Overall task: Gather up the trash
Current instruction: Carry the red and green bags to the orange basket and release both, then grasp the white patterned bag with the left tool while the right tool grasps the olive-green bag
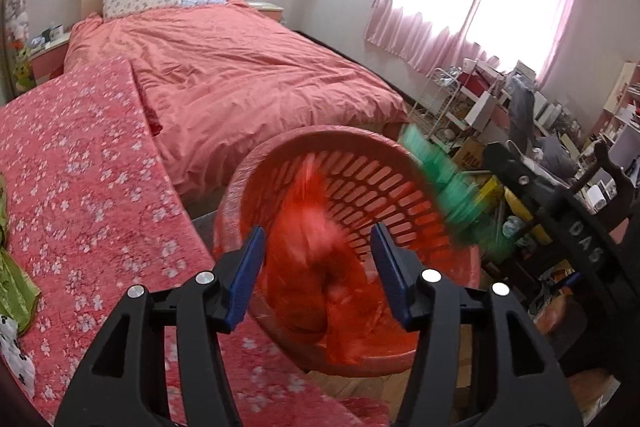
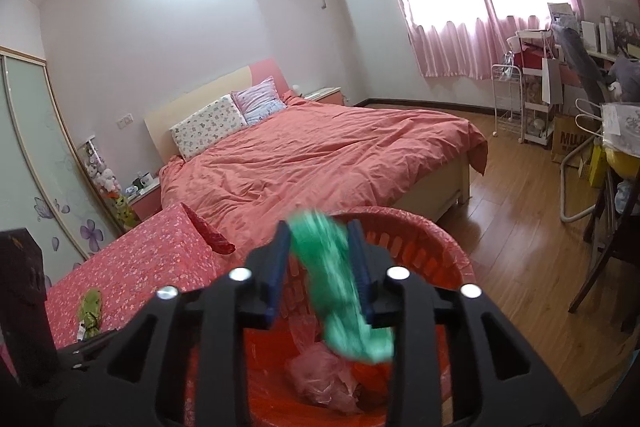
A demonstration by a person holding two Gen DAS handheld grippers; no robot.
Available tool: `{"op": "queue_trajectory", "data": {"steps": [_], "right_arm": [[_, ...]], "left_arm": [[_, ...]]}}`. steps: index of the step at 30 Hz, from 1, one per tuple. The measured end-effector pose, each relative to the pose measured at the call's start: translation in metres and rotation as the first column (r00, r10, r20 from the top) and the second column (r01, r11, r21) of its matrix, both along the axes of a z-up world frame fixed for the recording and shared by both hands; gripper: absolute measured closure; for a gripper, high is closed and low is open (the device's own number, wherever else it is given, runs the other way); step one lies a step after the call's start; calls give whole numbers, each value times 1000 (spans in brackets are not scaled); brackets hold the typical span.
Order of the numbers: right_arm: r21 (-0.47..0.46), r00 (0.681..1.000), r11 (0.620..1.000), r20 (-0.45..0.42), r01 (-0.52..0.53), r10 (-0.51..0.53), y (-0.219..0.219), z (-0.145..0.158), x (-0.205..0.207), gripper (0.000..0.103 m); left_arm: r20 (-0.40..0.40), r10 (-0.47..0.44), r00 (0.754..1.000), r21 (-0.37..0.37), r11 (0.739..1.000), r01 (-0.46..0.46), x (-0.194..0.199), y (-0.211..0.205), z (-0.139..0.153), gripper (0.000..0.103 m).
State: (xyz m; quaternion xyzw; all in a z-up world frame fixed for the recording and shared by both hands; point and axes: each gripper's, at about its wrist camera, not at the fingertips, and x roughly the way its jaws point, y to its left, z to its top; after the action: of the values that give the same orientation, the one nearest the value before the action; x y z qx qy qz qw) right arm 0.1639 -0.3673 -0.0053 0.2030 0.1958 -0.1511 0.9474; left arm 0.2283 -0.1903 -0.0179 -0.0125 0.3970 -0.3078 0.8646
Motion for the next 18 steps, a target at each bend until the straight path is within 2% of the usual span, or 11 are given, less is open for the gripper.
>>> {"op": "queue_trajectory", "data": {"steps": [1, 9, 14, 18], "right_arm": [[0, 1000, 1000, -2, 1, -1, 0, -1, 0, 66], [-43, 999, 999, -43, -11, 9, 15, -7, -2, 53], [-44, 997, 998, -72, -41, 38, 29, -13, 1, 53], [-38, 993, 996, -90, -77, 73, 42, -15, 6, 53]], "left_arm": [[-4, 5, 1000, 2, 1000, -5, 0, 1, -1, 42], [22, 69, 997, 55, 996, -70, -2, 28, 2, 42], [58, 159, 986, 89, 982, -164, 4, 79, 9, 42], [77, 275, 958, 111, 953, -282, 8, 132, 13, 42]]}}
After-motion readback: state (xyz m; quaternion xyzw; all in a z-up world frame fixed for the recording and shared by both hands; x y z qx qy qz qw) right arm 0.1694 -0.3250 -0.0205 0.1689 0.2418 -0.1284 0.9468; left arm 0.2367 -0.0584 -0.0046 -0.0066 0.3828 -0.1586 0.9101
